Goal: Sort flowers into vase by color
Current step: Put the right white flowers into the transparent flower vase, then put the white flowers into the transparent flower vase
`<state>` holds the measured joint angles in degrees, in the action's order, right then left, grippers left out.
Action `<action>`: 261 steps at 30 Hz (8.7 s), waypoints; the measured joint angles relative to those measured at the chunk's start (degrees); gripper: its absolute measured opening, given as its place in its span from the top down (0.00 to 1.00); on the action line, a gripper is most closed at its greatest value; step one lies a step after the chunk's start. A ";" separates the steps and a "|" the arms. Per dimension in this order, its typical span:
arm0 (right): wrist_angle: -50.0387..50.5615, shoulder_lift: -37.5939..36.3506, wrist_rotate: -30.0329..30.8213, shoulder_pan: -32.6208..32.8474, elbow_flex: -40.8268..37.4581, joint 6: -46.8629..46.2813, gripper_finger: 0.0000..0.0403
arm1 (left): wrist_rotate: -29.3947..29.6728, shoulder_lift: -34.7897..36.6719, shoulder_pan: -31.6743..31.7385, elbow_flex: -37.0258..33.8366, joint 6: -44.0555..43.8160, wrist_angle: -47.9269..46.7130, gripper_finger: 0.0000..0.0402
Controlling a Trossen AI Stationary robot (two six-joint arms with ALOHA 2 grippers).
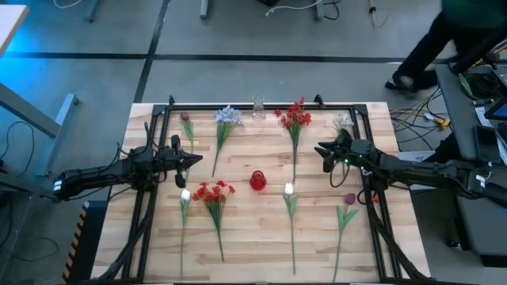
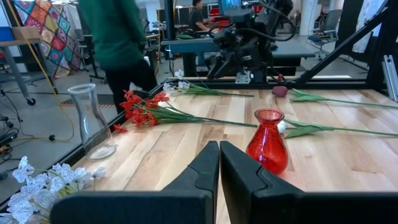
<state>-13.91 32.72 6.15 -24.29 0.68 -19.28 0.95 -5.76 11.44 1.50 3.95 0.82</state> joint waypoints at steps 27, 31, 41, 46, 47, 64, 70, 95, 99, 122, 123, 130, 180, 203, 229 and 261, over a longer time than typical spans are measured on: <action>21.10 47.99 -0.22 -0.28 37.44 -17.19 0.52 | 0.00 -0.02 0.00 0.00 0.00 -0.01 1.00; 25.79 53.07 -1.65 -0.27 43.92 -16.77 0.52 | 0.00 -0.02 0.01 -0.01 0.00 -0.01 1.00; 52.13 52.35 -2.65 -3.56 54.39 -12.85 0.54 | 0.00 0.00 0.01 -0.01 0.01 -0.02 1.00; 61.40 44.87 -1.65 -6.37 51.49 -16.61 0.60 | 0.00 0.00 0.00 0.00 0.00 -0.02 1.00; 62.55 43.57 -1.64 -7.14 50.55 -17.44 0.61 | 0.00 0.00 0.00 0.00 0.00 -0.02 1.00; 62.73 42.66 6.88 -25.42 42.84 -17.21 0.51 | 0.00 0.00 0.02 0.00 0.00 -0.02 1.00; 60.41 49.05 3.94 -31.45 42.82 -16.73 0.50 | 0.00 0.00 0.01 -0.01 0.02 -0.02 1.00; 54.74 31.49 -0.59 -25.85 42.65 -13.05 0.96 | 0.00 0.00 0.01 0.00 0.00 -0.04 1.00; 40.27 24.41 -0.15 -18.20 41.78 -11.31 0.96 | 0.00 -0.01 0.00 -0.01 0.00 -0.04 1.00; -26.65 48.76 -0.15 -3.97 54.21 18.84 0.96 | -0.01 -0.01 0.01 0.00 0.00 -0.02 1.00; -26.59 50.24 -0.17 -4.43 56.00 19.37 0.96 | 0.00 -0.02 0.00 0.00 0.01 -0.02 1.00; -21.14 58.20 -1.72 -8.09 67.02 19.93 0.96 | 0.00 -0.02 0.02 0.00 0.01 -0.02 1.00; -28.45 74.02 -9.56 -11.26 64.77 24.39 0.96 | -0.01 0.00 0.00 0.00 0.00 -0.02 1.00; -13.74 66.40 -6.39 -11.21 65.38 22.96 0.53 | 0.00 -0.02 0.02 -0.02 0.00 -0.04 1.00; -3.24 47.15 -12.52 -10.95 40.86 36.23 0.90 | -0.02 0.00 0.02 0.00 -5.02 1.59 1.00; -15.61 34.90 -12.56 -10.82 22.17 25.19 0.97 | 6.46 -57.98 15.96 28.02 -24.07 -12.75 0.78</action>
<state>-29.52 67.61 -6.42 -35.11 22.85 5.91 7.42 -63.74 27.40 29.52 -20.12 -11.94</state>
